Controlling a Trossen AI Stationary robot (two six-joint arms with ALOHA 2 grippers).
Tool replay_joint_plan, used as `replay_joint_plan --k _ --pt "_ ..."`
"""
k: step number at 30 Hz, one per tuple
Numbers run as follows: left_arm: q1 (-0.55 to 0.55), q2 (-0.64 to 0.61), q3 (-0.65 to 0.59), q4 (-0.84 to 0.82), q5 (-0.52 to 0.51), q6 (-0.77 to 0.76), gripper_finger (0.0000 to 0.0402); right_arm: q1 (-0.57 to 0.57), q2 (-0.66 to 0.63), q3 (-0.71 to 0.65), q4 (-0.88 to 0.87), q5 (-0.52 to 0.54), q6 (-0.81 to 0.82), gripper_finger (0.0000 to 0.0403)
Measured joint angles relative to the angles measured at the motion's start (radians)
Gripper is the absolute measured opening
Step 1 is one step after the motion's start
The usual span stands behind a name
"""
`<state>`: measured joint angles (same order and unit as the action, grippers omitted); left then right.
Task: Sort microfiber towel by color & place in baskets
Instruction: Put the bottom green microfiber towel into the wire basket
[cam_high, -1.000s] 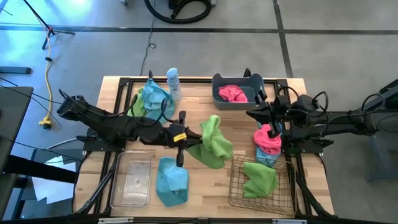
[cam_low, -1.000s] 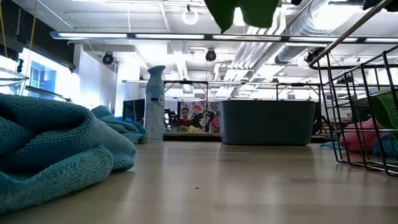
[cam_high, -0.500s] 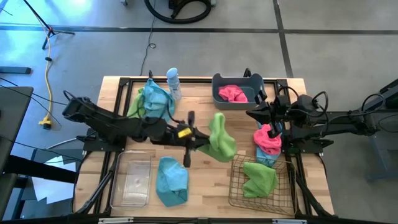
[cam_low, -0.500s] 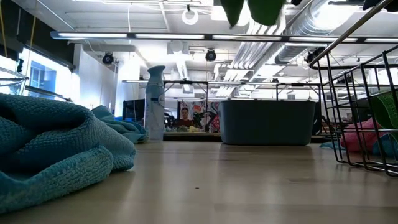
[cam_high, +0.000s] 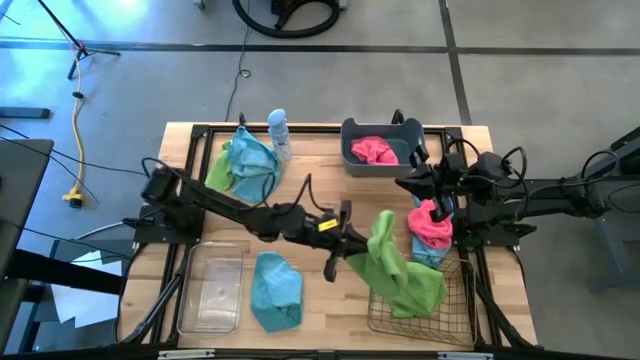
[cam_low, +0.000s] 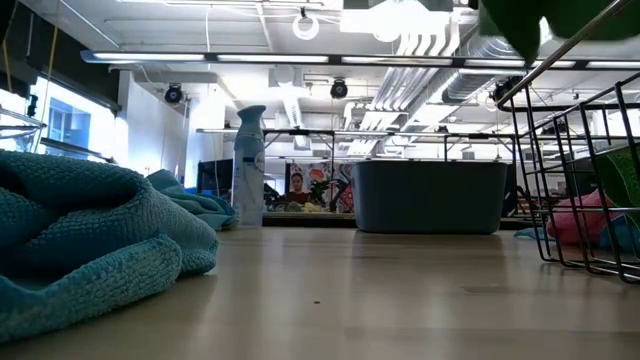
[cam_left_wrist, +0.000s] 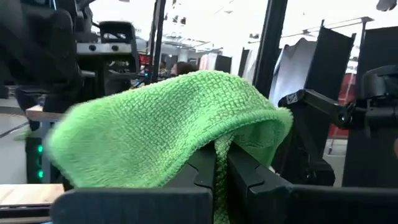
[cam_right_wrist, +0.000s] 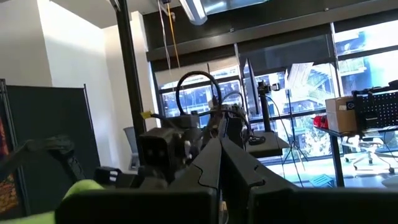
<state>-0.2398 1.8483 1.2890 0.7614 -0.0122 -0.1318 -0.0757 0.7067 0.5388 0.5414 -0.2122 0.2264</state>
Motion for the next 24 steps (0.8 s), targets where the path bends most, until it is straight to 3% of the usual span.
replay_joint_plan --k 7,16,24 --pt "0.019 0.119 0.18 -0.016 0.131 0.003 0.0 0.0 0.0 0.0 -0.006 0.0 0.0 0.0" --pt "0.024 0.283 0.406 -0.042 0.16 0.038 0.0 0.0 0.0 0.0 -0.018 0.0 0.027 0.0" --pt "0.023 0.36 0.434 -0.056 0.16 0.039 0.0 0.0 0.0 0.0 -0.034 0.0 0.027 0.0"
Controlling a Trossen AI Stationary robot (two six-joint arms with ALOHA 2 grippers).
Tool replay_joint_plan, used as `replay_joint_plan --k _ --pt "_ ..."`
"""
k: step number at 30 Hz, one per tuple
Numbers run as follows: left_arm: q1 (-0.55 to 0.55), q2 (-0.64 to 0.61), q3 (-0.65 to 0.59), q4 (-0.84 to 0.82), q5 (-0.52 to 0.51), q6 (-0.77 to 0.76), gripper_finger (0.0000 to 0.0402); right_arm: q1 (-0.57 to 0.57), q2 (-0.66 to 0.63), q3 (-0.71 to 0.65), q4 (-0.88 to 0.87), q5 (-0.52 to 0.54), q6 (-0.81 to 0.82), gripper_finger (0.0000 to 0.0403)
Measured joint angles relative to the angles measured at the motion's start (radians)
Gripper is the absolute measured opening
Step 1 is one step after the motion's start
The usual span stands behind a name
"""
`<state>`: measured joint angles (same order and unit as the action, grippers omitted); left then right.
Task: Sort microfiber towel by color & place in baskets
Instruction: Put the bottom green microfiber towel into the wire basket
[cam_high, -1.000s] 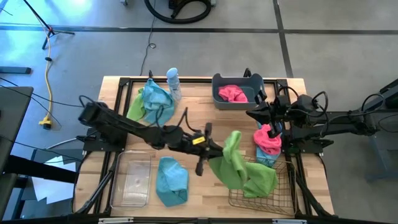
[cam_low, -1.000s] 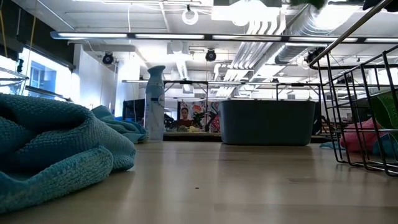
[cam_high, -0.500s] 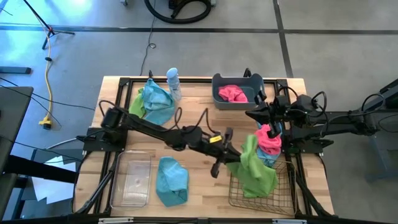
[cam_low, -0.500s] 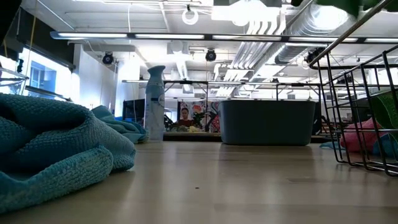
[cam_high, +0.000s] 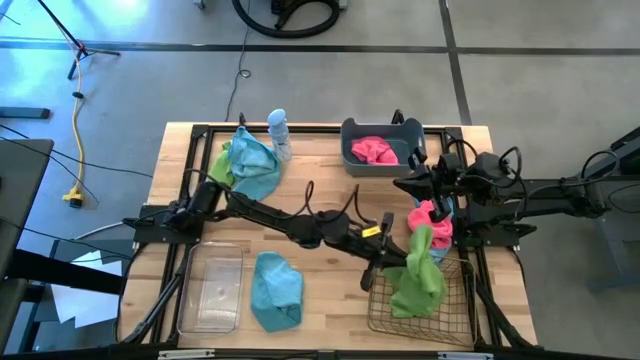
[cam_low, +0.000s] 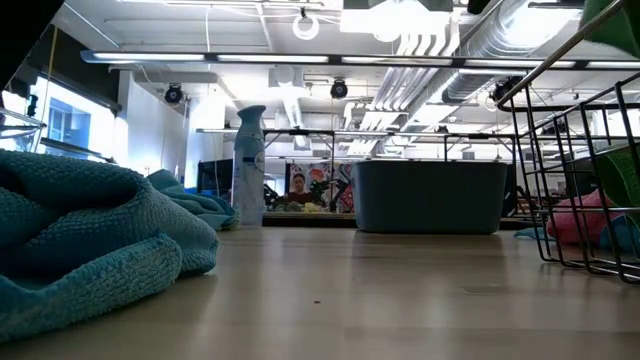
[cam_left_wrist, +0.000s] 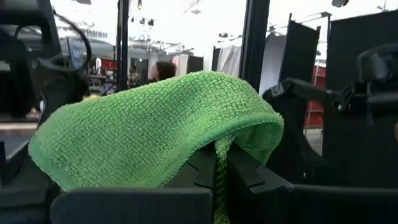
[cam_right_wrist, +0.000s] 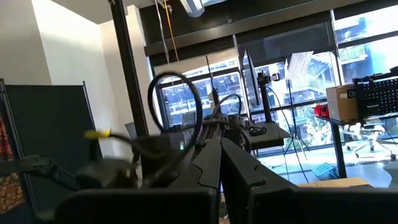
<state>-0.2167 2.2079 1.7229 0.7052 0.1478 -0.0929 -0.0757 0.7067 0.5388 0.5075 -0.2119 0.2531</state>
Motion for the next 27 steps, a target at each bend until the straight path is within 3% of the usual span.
replay_joint_plan --k 19,27 --pt "-0.035 0.123 0.0 -0.039 -0.072 -0.053 0.0 0.0 0.0 0.0 -0.019 0.0 -0.001 0.0" --pt "-0.034 0.123 0.001 -0.167 -0.08 -0.054 0.0002 0.0 0.0 0.0 -0.028 0.0 -0.003 0.0"
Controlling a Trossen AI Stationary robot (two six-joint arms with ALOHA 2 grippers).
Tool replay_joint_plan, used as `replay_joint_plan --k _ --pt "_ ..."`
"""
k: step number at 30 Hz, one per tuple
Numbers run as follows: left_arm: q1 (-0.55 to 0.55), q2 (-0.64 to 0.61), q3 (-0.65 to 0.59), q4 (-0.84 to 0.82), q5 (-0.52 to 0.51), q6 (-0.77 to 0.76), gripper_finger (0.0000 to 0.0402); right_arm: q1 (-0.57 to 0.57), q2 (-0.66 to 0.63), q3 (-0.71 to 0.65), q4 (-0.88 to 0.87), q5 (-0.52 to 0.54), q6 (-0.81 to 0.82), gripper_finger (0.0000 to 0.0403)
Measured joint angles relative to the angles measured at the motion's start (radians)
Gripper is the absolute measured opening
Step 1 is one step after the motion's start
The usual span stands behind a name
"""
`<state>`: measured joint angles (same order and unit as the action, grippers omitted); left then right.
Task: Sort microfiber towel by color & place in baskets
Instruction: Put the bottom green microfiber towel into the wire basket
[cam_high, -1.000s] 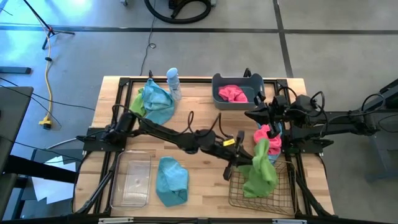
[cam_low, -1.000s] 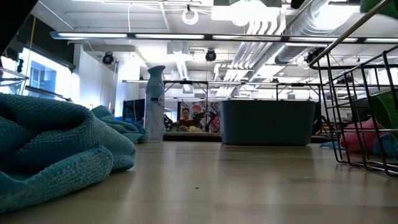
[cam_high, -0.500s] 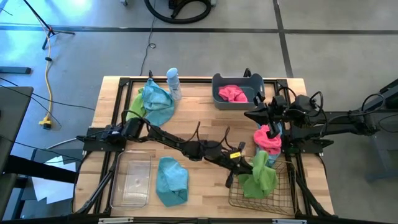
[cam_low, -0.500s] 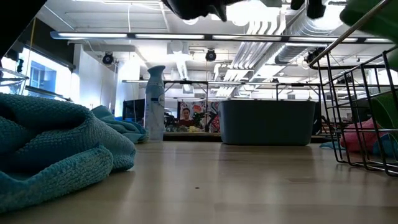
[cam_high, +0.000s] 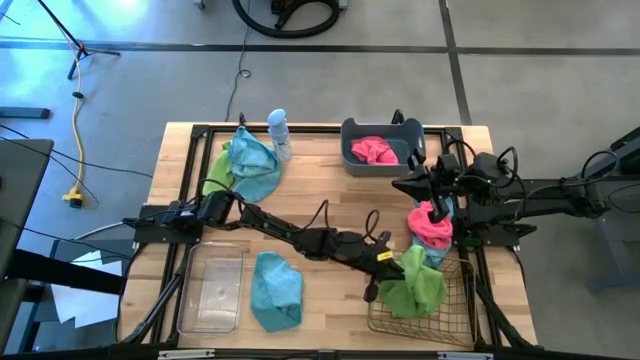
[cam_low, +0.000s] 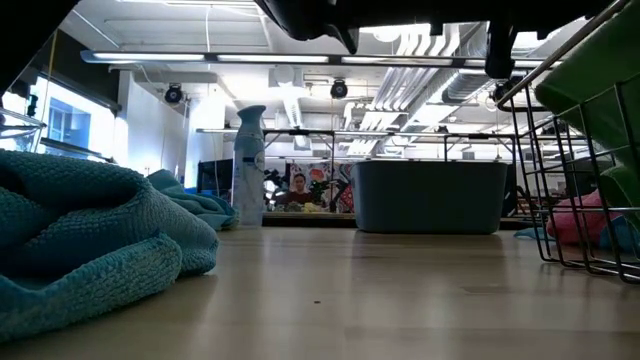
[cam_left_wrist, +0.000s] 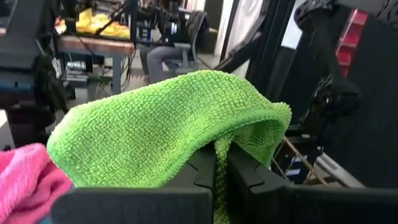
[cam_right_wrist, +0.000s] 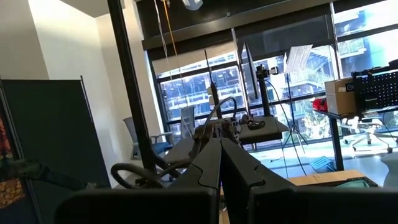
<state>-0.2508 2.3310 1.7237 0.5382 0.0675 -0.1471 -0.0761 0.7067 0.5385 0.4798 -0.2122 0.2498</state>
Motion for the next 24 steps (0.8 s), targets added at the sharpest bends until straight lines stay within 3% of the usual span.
replay_joint_plan --k 5,10,18,24 --pt "-0.003 0.0 0.0 -0.027 -0.045 0.001 0.0028 0.0 0.0 0.0 -0.001 0.0 0.003 0.0" --pt "-0.005 -0.003 0.0 -0.075 -0.046 -0.045 0.0084 0.0 0.0 0.0 -0.002 0.0 0.003 0.0" --pt "-0.002 -0.029 0.0 -0.172 0.004 -0.078 0.0186 -0.002 0.0 0.0 -0.012 0.0 0.003 0.0" --pt "0.012 -0.076 0.0 -0.217 0.023 -0.071 0.0225 -0.002 0.0 0.0 -0.004 0.0 0.003 0.0"
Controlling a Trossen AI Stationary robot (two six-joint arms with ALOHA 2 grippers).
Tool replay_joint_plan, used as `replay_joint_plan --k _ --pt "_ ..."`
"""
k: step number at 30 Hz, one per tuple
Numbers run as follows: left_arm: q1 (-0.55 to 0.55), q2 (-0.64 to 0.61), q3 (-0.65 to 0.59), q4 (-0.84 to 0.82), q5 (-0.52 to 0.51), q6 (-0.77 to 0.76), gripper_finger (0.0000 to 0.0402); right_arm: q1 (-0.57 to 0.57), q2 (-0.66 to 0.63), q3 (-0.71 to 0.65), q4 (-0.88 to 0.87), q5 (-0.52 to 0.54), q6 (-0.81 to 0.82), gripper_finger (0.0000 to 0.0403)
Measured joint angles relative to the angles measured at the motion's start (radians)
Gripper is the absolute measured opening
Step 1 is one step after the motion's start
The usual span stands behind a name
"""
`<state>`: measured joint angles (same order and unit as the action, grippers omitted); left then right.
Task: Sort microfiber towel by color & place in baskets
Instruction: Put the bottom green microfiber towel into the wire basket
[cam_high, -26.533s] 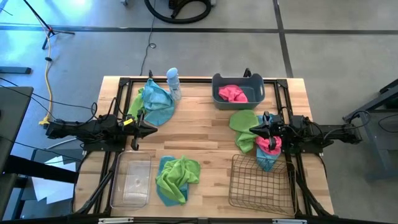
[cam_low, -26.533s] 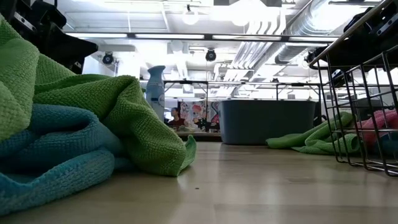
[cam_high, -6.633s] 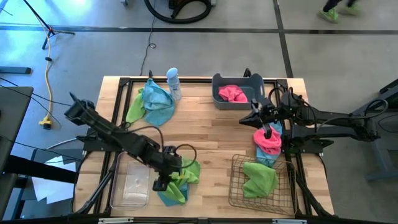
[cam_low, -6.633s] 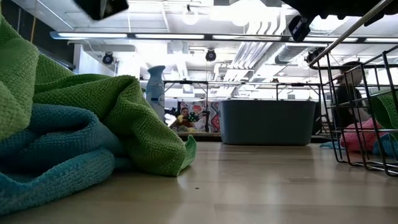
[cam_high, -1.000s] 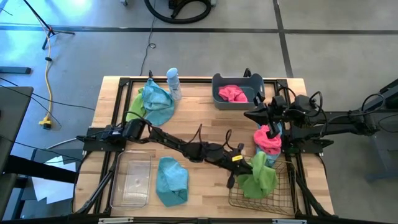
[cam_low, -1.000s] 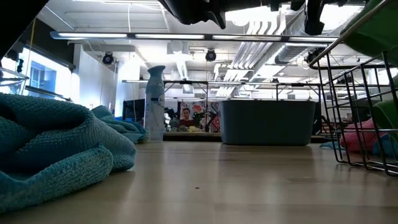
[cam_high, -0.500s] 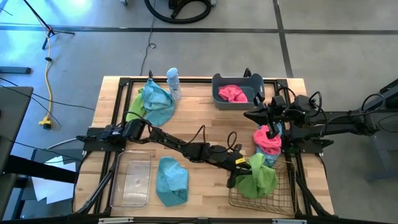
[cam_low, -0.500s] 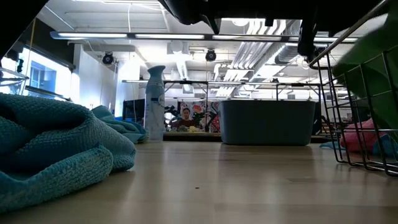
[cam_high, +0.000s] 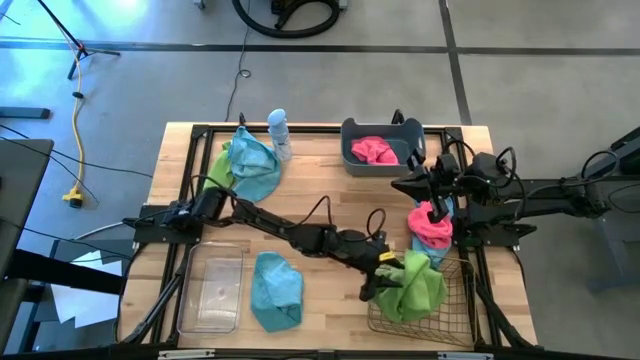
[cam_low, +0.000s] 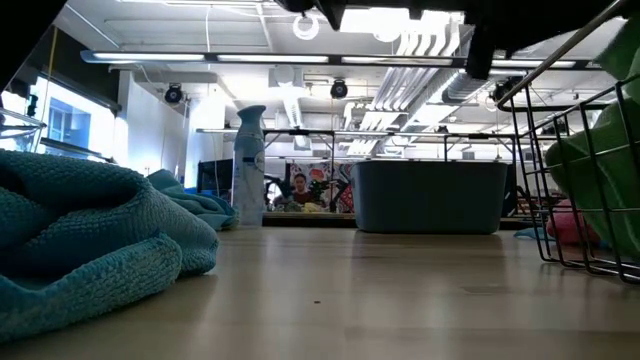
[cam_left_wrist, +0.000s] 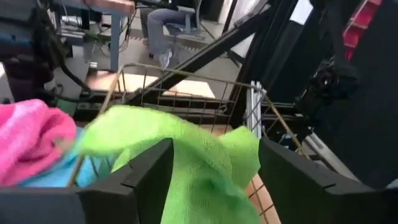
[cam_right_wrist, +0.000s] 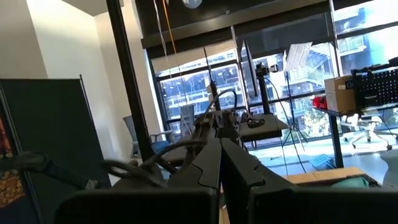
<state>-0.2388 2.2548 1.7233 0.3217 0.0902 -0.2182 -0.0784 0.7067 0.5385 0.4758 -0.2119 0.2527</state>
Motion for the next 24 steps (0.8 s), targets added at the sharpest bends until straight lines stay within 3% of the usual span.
replay_joint_plan --k 8,14,18,24 --pt "0.038 -0.161 0.0 -0.375 0.062 0.151 0.0229 0.0 -0.012 0.0 0.025 0.0 0.012 0.0" --pt "0.091 -0.333 -0.023 -0.725 0.045 0.204 0.023 0.0 -0.014 0.0 0.039 0.0 0.251 0.0" --pt "0.128 -0.473 -0.151 -0.687 0.012 0.157 0.023 0.001 -0.013 0.0 0.032 -0.025 0.3 0.0" --pt "0.15 -0.711 -0.461 -0.394 -0.117 0.018 0.023 0.001 -0.013 0.0 0.03 -0.032 0.282 0.0"
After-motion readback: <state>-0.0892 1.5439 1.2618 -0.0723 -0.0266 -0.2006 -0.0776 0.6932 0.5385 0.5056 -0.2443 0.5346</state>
